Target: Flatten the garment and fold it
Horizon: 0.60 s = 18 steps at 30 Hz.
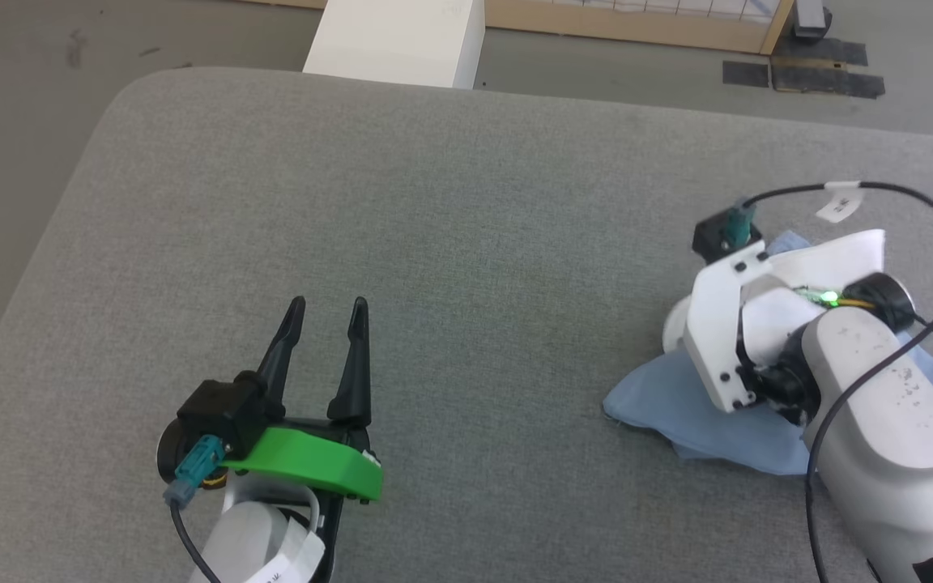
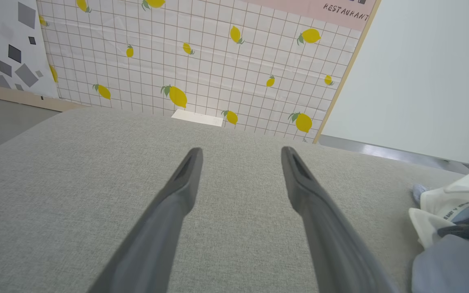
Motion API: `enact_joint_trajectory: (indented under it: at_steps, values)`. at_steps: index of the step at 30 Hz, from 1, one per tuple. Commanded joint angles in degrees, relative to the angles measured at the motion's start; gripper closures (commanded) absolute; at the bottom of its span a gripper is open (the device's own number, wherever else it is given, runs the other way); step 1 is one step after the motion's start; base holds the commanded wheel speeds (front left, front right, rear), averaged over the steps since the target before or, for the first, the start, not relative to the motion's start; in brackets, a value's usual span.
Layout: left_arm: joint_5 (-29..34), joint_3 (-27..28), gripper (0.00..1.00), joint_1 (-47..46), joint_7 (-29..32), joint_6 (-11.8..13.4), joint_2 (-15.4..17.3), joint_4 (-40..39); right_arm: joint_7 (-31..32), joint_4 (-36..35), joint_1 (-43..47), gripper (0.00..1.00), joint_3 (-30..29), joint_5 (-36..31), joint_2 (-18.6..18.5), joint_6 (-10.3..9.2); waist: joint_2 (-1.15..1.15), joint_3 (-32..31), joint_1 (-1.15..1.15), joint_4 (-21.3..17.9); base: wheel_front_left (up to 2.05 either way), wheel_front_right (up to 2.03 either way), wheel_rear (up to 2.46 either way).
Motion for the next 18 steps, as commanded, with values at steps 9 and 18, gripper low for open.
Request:
enact_joint_trajectory:
  at_steps: [9, 18]
  values:
    - [0.37, 1.2, 0.0, -0.1, -0.22, 0.12, -0.12, 0.55, -21.55, -12.18, -3.73, 1.0, 1.67, 4.09, 2.96, -0.09, 0.0, -2.68, 0.0, -0.59, 0.0, 0.0, 0.0]
    - [0.94, 2.24, 0.0, 0.87, -0.22, -0.16, -0.12, 0.56, -30.93, -18.53, -0.29, 1.0, 5.72, 6.06, 4.3, -0.09, 0.0, -4.39, 0.0, -1.39, 0.0, 0.0, 0.0]
